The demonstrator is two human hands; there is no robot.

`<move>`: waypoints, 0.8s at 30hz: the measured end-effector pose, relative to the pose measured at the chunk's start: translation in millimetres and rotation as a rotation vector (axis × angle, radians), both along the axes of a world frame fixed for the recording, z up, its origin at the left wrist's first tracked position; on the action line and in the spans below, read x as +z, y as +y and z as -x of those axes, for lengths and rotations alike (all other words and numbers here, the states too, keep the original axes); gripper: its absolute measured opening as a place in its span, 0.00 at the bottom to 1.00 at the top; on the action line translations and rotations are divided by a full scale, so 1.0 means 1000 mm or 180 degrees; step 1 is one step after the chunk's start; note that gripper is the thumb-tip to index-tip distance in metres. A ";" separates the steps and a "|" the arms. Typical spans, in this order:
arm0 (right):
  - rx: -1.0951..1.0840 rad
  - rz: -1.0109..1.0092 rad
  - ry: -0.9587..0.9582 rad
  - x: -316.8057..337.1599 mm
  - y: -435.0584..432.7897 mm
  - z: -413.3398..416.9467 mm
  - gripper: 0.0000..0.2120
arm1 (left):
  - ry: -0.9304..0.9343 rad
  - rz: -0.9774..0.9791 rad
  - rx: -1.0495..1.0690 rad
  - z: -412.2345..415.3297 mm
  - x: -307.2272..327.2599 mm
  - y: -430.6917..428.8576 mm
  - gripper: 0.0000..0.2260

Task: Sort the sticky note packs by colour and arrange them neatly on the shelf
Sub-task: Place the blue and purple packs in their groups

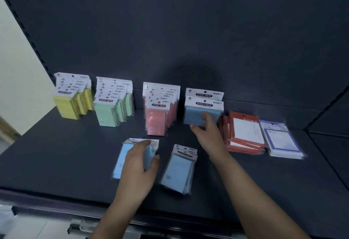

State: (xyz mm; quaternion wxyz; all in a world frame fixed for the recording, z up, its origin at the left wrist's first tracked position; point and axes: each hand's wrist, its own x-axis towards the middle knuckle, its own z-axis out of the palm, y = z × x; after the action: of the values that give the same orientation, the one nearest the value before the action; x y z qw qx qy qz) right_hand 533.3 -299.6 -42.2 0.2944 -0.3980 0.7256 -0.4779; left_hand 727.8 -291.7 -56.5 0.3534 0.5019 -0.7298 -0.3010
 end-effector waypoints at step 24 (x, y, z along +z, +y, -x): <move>-0.0788 0.0557 0.0197 0.001 -0.032 0.054 0.17 | 0.0816 -0.0928 -0.0380 0.141 0.018 -0.092 0.20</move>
State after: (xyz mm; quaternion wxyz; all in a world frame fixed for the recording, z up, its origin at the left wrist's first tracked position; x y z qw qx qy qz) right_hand 479.1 -331.8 -41.1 0.1749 -0.3442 0.7334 -0.5595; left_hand 586.4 -383.2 -38.9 0.3486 0.4611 -0.6560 -0.4853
